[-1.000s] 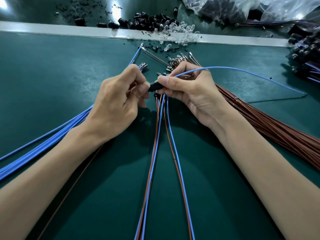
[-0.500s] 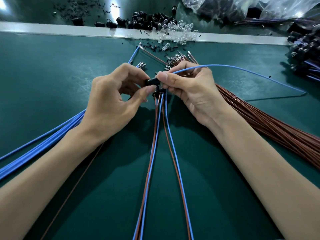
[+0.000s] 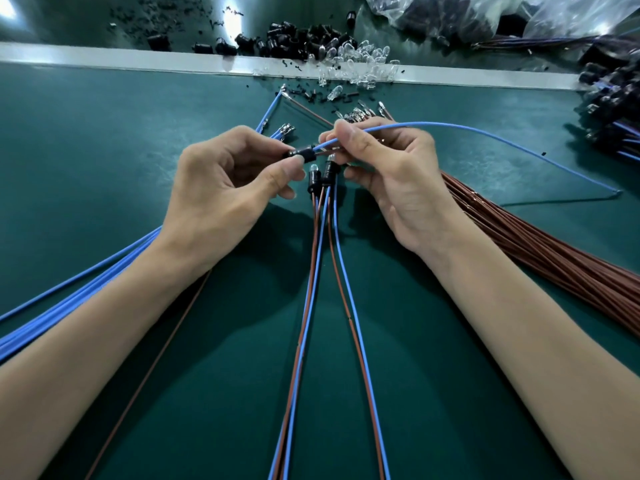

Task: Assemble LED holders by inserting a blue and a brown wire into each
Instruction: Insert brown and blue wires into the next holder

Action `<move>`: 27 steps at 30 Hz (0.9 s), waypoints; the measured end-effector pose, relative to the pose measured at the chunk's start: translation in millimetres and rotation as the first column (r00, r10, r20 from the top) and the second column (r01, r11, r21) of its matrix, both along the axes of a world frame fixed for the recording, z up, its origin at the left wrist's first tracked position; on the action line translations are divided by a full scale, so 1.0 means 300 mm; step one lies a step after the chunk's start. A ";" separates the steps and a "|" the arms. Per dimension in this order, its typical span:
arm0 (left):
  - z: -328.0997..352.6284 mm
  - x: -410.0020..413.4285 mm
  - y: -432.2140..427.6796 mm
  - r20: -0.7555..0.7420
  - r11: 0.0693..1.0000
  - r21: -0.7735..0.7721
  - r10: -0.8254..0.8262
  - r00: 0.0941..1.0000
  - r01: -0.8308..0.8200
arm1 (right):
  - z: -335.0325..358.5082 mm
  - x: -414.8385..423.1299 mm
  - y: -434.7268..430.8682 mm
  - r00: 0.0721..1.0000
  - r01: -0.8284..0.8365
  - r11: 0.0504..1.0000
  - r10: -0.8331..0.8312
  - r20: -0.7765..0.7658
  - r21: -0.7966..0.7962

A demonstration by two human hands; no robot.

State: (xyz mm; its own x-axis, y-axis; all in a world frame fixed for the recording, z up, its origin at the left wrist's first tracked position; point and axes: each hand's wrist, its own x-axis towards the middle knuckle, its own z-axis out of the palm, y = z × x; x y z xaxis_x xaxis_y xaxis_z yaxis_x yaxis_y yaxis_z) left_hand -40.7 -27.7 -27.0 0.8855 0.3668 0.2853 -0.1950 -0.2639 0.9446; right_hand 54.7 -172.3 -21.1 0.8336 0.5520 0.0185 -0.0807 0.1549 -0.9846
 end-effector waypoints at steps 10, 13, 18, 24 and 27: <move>0.007 -0.001 0.010 -0.051 0.998 -0.053 0.021 0.999 -0.023 | 0.001 -0.010 0.011 0.997 0.004 0.997 0.002 0.071 -0.082; 0.016 -0.004 0.004 -0.088 0.996 -0.079 -0.038 0.995 0.031 | 0.000 -0.015 0.014 0.998 0.046 0.999 -0.045 0.035 -0.028; 0.020 -0.002 0.005 -0.120 0.987 -0.155 -0.058 0.991 0.039 | -0.004 -0.021 0.019 0.997 0.079 0.997 -0.080 0.025 0.007; 0.016 -0.004 0.012 -0.134 0.979 -0.202 -0.060 0.989 0.032 | -0.009 -0.017 0.017 0.995 0.027 0.999 -0.025 0.096 -0.028; 0.016 -0.004 0.022 -0.133 0.971 -0.235 -0.065 0.989 0.032 | -0.013 -0.018 0.016 0.995 -0.016 0.999 0.019 0.101 -0.037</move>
State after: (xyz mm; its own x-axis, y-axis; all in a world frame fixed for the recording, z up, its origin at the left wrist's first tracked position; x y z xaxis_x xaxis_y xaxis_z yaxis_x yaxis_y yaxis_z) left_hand -42.0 -21.2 -22.2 0.9287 0.3640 0.0706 -0.0648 -0.0280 0.9975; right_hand 49.4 -167.4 -25.1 0.8187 0.5683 0.0820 0.0169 0.1189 -0.9928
